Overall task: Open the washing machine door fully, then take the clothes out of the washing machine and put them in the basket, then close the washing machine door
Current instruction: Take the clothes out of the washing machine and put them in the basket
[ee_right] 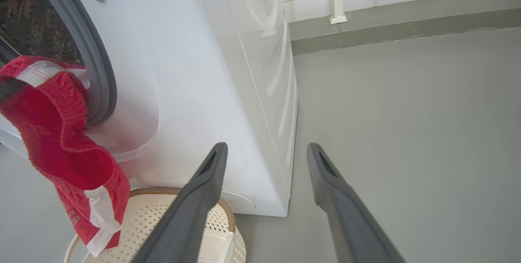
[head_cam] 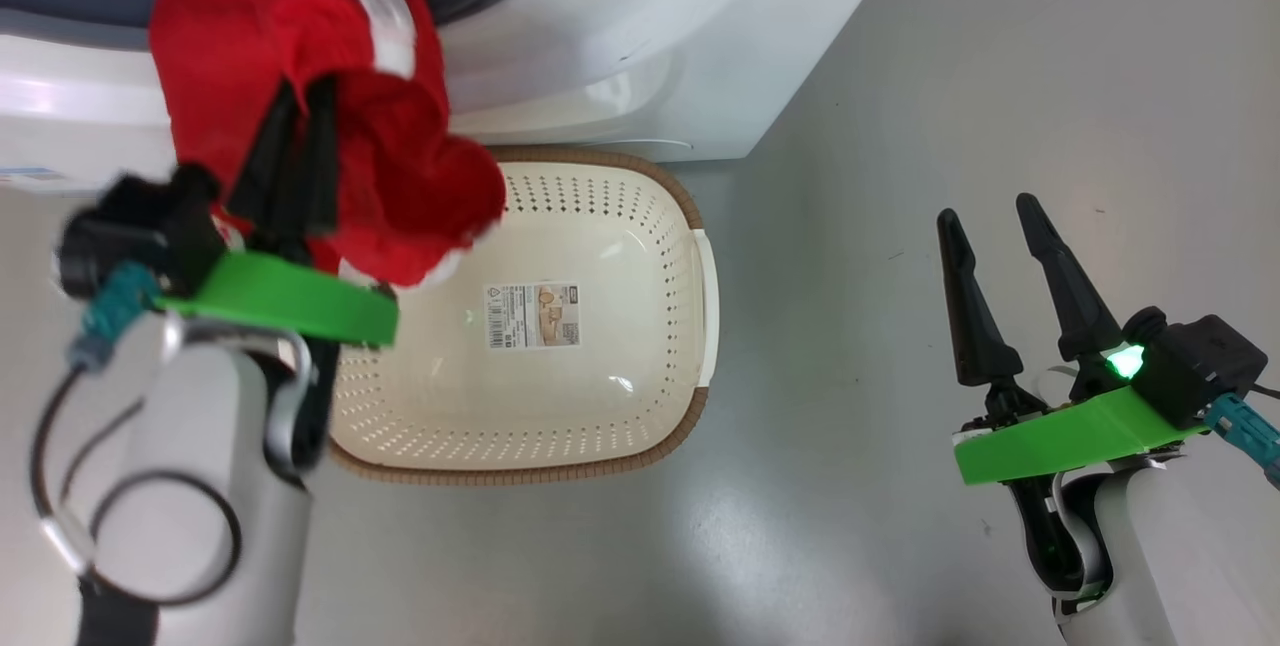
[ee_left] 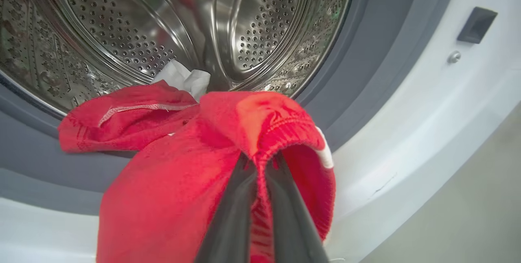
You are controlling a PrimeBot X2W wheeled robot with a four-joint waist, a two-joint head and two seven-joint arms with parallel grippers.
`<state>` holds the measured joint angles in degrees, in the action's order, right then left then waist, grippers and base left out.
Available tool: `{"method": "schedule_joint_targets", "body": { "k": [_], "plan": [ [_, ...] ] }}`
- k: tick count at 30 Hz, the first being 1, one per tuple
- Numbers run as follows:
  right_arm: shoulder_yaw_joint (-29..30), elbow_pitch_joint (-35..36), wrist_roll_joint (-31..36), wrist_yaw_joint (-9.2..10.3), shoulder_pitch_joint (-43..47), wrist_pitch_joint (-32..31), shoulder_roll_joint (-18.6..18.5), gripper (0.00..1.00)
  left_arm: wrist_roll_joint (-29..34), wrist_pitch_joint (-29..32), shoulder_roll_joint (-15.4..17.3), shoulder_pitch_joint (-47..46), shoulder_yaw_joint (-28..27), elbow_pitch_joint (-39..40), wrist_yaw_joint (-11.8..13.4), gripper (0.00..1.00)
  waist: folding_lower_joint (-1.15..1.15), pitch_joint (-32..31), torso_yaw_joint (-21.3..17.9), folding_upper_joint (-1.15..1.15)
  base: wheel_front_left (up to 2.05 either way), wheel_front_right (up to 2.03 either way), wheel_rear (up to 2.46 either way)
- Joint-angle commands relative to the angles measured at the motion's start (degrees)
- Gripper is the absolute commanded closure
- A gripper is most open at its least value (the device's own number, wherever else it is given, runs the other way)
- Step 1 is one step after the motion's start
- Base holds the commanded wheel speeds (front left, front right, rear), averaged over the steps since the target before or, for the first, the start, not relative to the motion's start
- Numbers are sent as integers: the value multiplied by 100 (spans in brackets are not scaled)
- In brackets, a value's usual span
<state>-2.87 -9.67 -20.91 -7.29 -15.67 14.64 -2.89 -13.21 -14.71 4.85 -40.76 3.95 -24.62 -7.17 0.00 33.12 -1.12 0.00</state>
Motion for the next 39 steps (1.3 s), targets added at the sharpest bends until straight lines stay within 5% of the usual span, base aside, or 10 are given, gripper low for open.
{"method": "schedule_joint_targets", "body": {
  "k": [1,16,39],
  "plan": [
    [-111,115,62,-20,90,36,2,0,-99,-29,167,326,-48,303,-30,100,0,2,15,0,0,0,0],
    [-91,169,51,-20,44,36,2,0,-608,-29,160,1295,514,-14,-31,100,0,214,-48,0,0,0,0],
    [-88,271,10,-20,-124,36,2,0,-1072,-29,304,552,1333,-2255,-32,100,0,758,-159,0,0,0,0]
  ]
}}
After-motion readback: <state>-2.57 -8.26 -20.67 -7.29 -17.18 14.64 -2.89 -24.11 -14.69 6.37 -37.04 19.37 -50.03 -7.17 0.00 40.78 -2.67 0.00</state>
